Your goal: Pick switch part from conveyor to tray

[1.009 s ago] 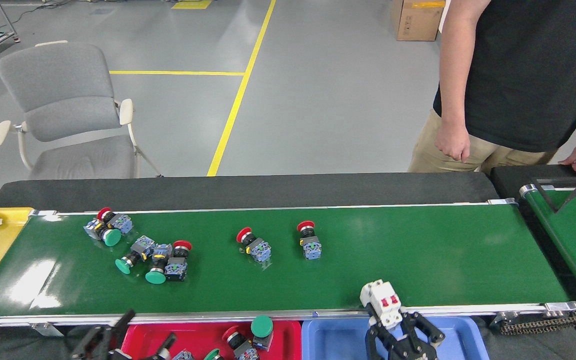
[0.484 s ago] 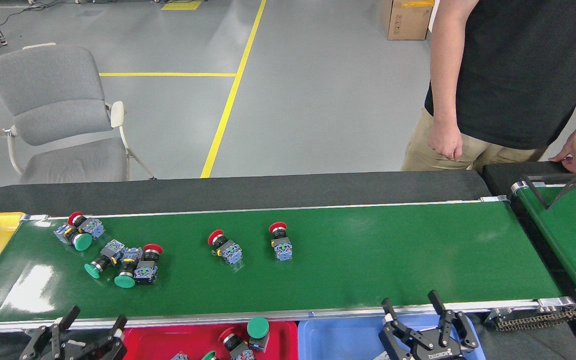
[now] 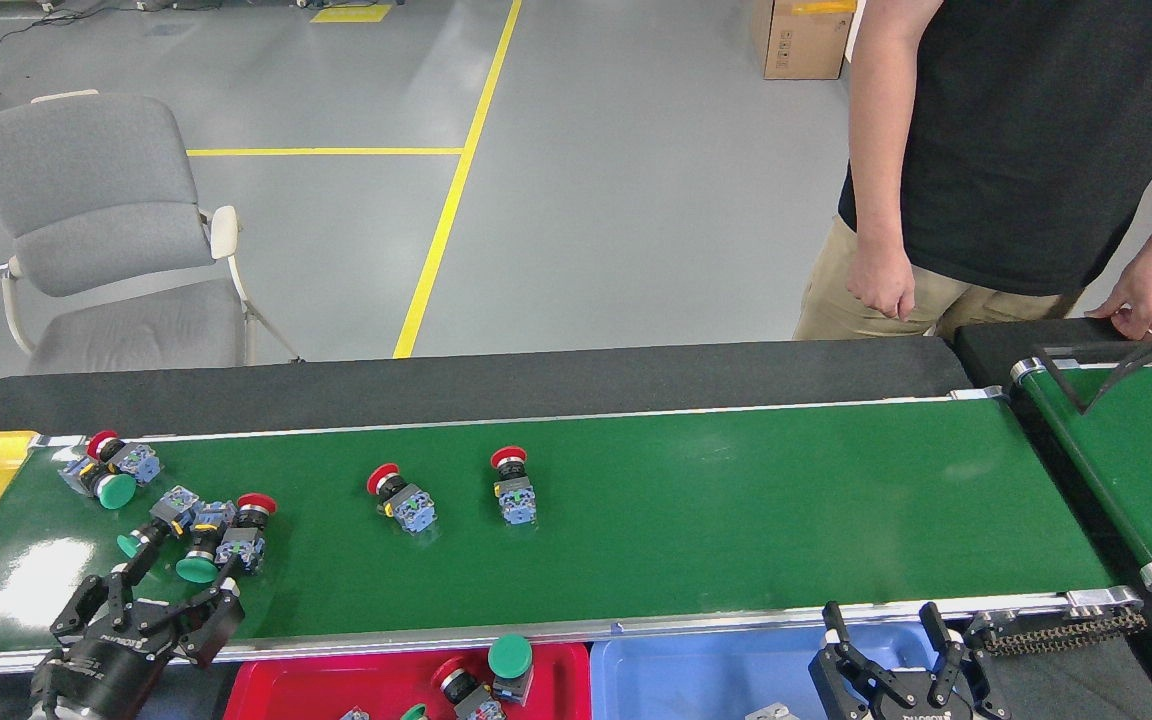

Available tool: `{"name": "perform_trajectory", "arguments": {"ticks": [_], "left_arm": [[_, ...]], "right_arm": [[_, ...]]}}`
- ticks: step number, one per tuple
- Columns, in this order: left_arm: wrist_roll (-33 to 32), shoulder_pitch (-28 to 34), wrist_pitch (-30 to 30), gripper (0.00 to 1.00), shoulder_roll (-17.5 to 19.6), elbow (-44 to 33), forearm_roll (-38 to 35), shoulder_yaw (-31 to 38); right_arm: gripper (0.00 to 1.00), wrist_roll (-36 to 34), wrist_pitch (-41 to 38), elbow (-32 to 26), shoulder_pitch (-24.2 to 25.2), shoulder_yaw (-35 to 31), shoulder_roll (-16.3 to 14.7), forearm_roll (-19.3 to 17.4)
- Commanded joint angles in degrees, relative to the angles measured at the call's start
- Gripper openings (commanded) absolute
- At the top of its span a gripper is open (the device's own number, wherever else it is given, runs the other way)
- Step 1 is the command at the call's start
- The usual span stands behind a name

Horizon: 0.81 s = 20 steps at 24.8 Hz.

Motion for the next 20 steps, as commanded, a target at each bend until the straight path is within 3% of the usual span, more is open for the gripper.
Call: {"name": "perform_trajectory", "arguments": {"ticks": [1, 15, 20], "left_arm": [[0.3, -1.3, 0.2, 1.0, 1.1, 1.4, 0.0, 0.1], [0.3, -6.4, 0.5, 1.0, 1.5, 10.9, 0.1, 0.3], [0.3, -10.3, 6.7, 1.0, 1.6, 14.9, 0.1, -0.1]], "right_arm": [[0.99, 1.3, -0.1, -0.5, -0.3, 0.0, -0.4, -0.2], [0.99, 1.4, -2.0, -0.5, -0.4, 0.5, -1.8, -0.2], [0.99, 1.4, -2.0, -0.5, -0.5, 0.6, -1.8, -0.2]]}}
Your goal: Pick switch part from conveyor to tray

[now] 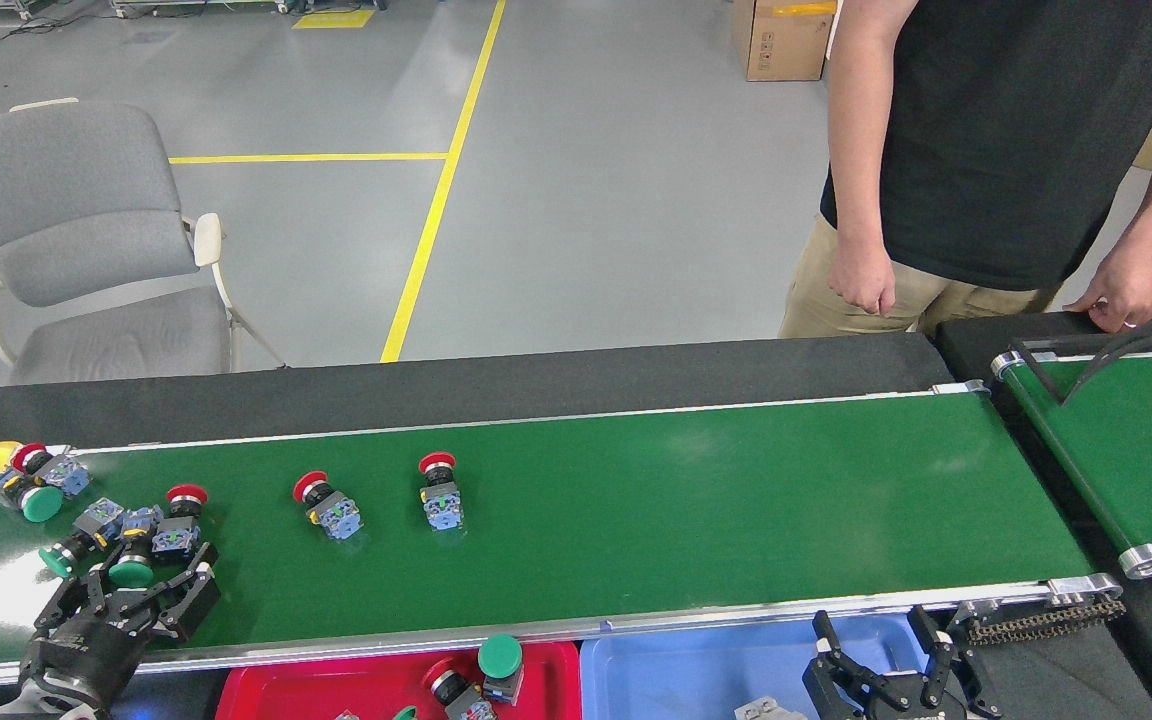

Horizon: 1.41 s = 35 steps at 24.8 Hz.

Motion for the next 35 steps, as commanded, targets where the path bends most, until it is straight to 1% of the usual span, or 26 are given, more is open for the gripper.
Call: {"name": "perform_trajectory", "arguments": {"ticks": [1, 5, 6, 7, 8, 9, 10, 11, 12, 13, 15, 17, 19, 21, 22, 24, 25, 26, 27, 28, 30, 34, 35], "left_arm": [[0.0, -2.1, 3.1, 1.0, 0.4, 1.4, 0.0, -0.3], [0.0, -4.0, 7.3, 0.98, 0.4, 3.7, 0.0, -2.5], [0.0, -4.1, 8.7, 0.95, 0.3, 3.9, 0.0, -3.4], [0.2, -4.1, 9.8, 0.86, 0.2, 3.9, 0.0, -4.0], [0.5, -4.1, 9.8, 0.72, 0.1, 3.9, 0.1, -4.5], [0.6, -3.9, 9.5, 0.54, 0.2, 3.7, 0.3, -4.8], [0.6, -3.8, 9.3, 0.35, 0.2, 3.7, 0.6, -5.2], [0.6, -3.7, 8.6, 0.24, 0.1, 3.6, 0.8, -5.2], [0.8, -3.5, 7.4, 0.19, 0.0, 3.1, 1.3, -5.2], [0.8, -3.0, 6.1, 0.17, -0.1, 2.3, 1.9, -5.3], [0.8, -0.3, 1.6, 0.14, -0.2, -2.8, 3.6, -5.3], [0.8, 4.2, -3.5, 0.14, 0.0, -10.2, 5.2, -4.9], [0.6, 10.8, -10.2, 0.15, 0.2, -21.0, 7.4, -4.8], [0.3, 19.4, -16.5, 0.21, -0.2, -31.9, 9.2, -4.8], [0.3, 23.0, -16.5, 0.26, -0.2, -35.9, 9.4, -5.3], [0.3, 29.3, -16.5, 0.42, -1.5, -41.6, 9.3, -5.7], [0.2, 32.1, -16.5, 0.52, -3.2, -44.1, 9.3, -6.7], [0.1, 34.3, -16.5, 0.69, -5.0, -46.4, 9.2, -8.4], [0.1, 36.0, -16.5, 0.88, -6.8, -48.1, 9.1, -10.0], [0.1, 37.2, -16.5, 1.0, -8.2, -49.0, 9.1, -11.3], [0.1, 37.7, -16.5, 1.0, -9.9, -49.0, 8.5, -11.9], [0.1, 37.2, -16.5, 1.0, -10.1, -48.9, 7.1, -10.2], [0.1, 37.2, -14.3, 1.0, -9.9, -48.8, 7.1, -9.2]], "right_arm": [[0.99, -0.1, -0.2, -0.5, -0.5, 0.0, -0.4, -0.2], [0.99, -0.1, -0.3, -0.5, -0.5, 0.0, -0.4, -0.2], [0.99, -0.1, -0.3, -0.5, -0.6, 0.0, -0.4, -0.2], [0.99, -0.1, -0.3, -0.5, -0.7, 0.0, -0.4, -0.2], [0.99, -0.1, -0.3, -0.5, -0.7, 0.0, -0.4, -0.2], [0.99, -0.1, -0.3, -0.5, -0.7, 0.0, -0.4, -0.2], [0.99, -0.1, -0.3, -0.5, -0.6, 0.0, -0.4, -0.2], [0.99, -0.1, -0.2, -0.5, -0.5, 0.0, -0.4, -0.2], [0.99, -0.1, -0.2, -0.5, -0.5, 0.0, -0.3, -0.2], [0.99, -0.1, -0.2, -0.6, -0.4, 0.0, -0.3, -0.2], [0.99, -0.1, -0.2, -0.6, -0.5, 0.0, -0.2, -0.2], [0.99, -0.1, -0.1, -0.6, -0.5, -0.3, -0.1, -0.2], [0.99, -0.1, 0.0, -0.7, -0.5, -0.7, -0.1, -0.2], [0.99, -0.1, 0.1, -0.9, -0.5, -1.6, -0.2, -0.3], [0.99, -0.1, 0.1, -1.0, -0.5, -2.1, -0.2, -0.4], [0.99, -0.1, 0.1, -1.0, -1.0, -2.9, -0.3, -0.9], [0.99, -0.2, 0.1, -0.9, -1.2, -3.3, -0.4, -1.2], [0.99, -0.2, 0.1, -0.9, -1.3, -3.8, -0.5, -1.6], [0.99, -0.2, 0.1, -0.8, -1.3, -4.3, -0.6, -1.8], [0.99, -0.1, 0.1, -0.8, -1.3, -4.5, -0.7, -1.8], [0.99, -0.1, 0.0, -0.7, -1.2, -4.5, -0.7, -1.8], [0.99, -0.1, 0.0, -0.8, -1.3, -4.5, -0.6, -1.8], [0.99, -0.1, 0.0, -0.8, -1.2, -4.5, -0.5, -1.8]]}}
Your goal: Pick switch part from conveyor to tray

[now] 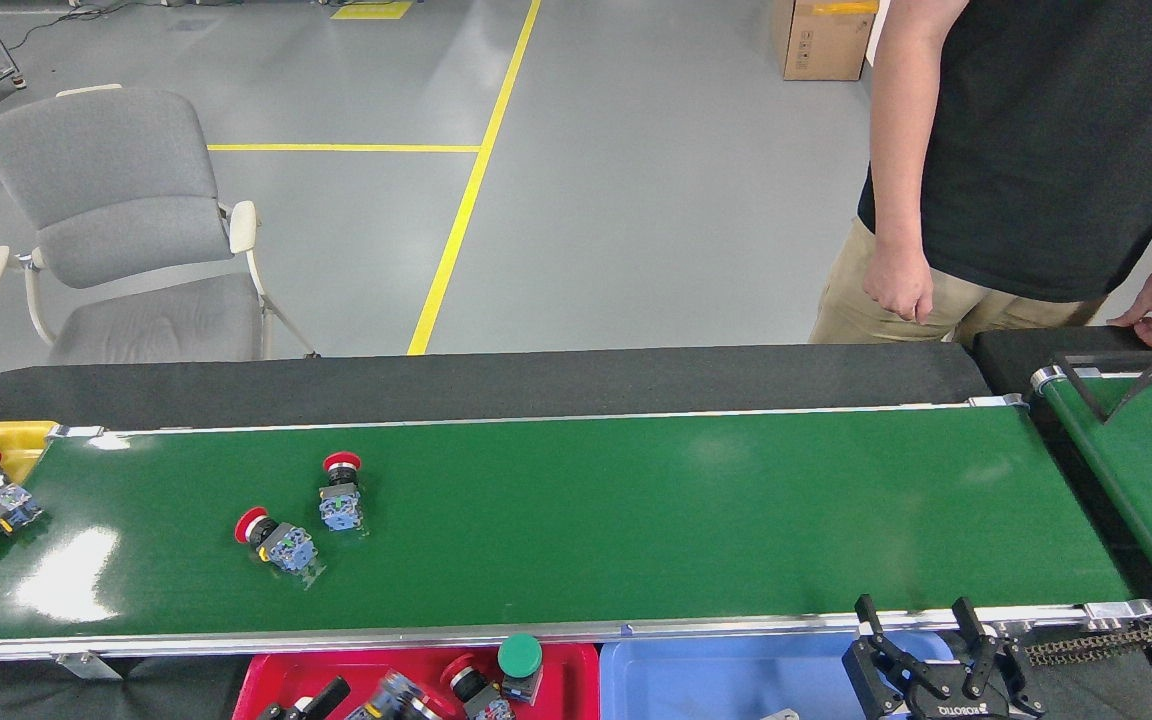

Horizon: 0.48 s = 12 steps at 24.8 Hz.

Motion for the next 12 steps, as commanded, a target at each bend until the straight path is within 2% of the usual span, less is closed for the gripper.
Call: {"name": "perform_trajectory", "arguments": {"ticks": [1, 4, 7, 12], "left_arm": [[0.3, -0.4, 4.5, 1.0, 0.5, -0.6, 0.0, 2.5], [0.3, -0.6, 13.2, 1.0, 0.0, 0.0, -0.2, 9.1], [0.3, -1.8, 21.8, 1.0, 0.8, 4.4, -0.2, 13.2], [0.3, -2.8, 22.9, 1.0, 2.6, 7.2, -0.4, 15.1]], "right_arm": [[0.99, -0.1, -0.1, -0.7, -0.5, -0.2, -0.1, -0.2], [0.99, -0.1, -0.2, -0.8, -0.4, -0.2, -0.4, -0.2], [0.99, -0.1, -0.2, -0.7, -0.4, -0.1, -0.3, -0.2], [0.99, -0.1, -0.2, -0.8, -0.5, 0.0, -0.4, -0.2]]}}
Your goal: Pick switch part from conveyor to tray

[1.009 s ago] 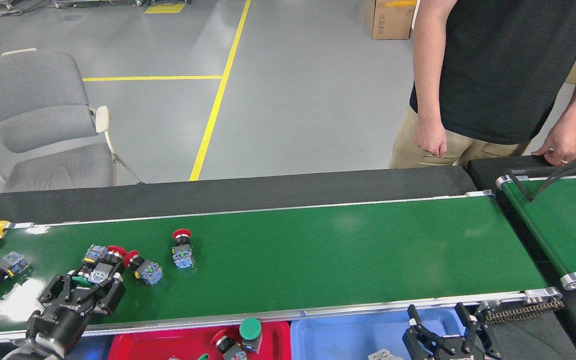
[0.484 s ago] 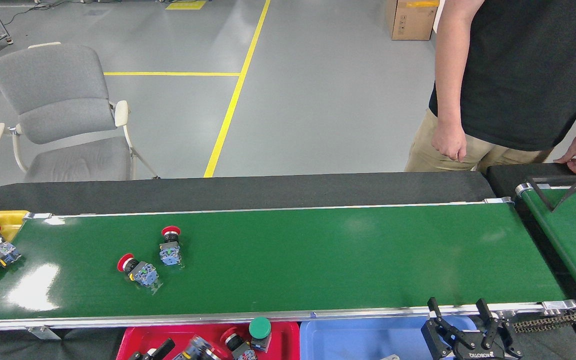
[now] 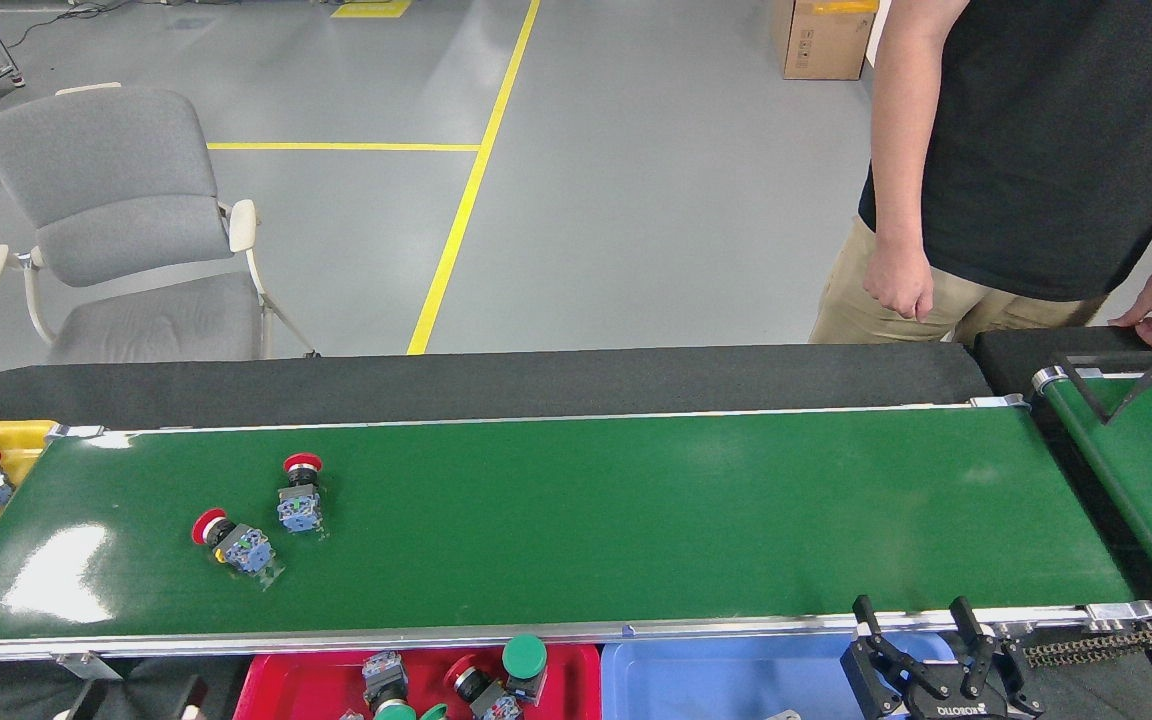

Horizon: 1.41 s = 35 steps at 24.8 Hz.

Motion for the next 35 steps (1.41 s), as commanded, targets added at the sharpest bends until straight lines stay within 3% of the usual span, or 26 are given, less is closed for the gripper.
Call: {"name": "perform_trajectory", "arguments": {"ticks": [1, 5, 9, 18, 25, 28, 30, 32, 35], "left_arm": [[0.2, -1.0, 1.0, 1.0, 1.4, -0.3, -0.3, 0.1], [-1.0, -7.3, 0.7, 1.0, 2.8, 2.8, -3.9, -0.2], [-6.1, -15.4, 0.4, 1.0, 4.3, 9.0, -4.0, -2.6], [-6.3, -25.2, 0.4, 1.0, 9.7, 24.7, -3.9, -2.8], [-6.0, -33.3, 1.1, 0.98, 10.3, 36.8, -4.1, -2.8], [-5.9, -36.0, 2.6, 0.84, 10.4, 40.3, -4.1, -2.8], [-5.6, -36.8, 3.2, 0.64, 10.3, 41.3, -4.1, -2.8], [-5.5, -36.9, 3.2, 0.32, 10.1, 41.7, -3.8, -2.8], [-5.5, -36.6, 2.6, 0.18, 9.4, 40.8, -3.3, -2.8]], "right_arm": [[0.99, -0.1, -0.3, -0.8, -0.5, 0.1, -0.5, -0.2], [0.99, -0.1, -0.3, -0.8, -0.7, 0.1, -0.4, -0.2], [0.99, -0.1, -0.3, -0.8, -0.8, 0.3, -0.4, -0.1], [0.99, -0.1, -0.4, -0.8, -1.1, 0.4, -0.5, -0.1], [0.99, 0.0, -0.4, -0.8, -1.2, 0.5, -0.6, -0.1], [0.99, 0.6, -0.4, -0.7, -1.3, 0.5, -0.6, -0.1], [0.99, 0.6, -0.4, -0.8, -1.3, 0.5, -0.6, -0.1], [0.99, 0.6, -0.4, -0.8, -1.5, 0.9, -0.6, -0.1], [0.99, 0.6, -0.4, -0.8, -1.5, 1.1, -0.5, -0.1]]}}
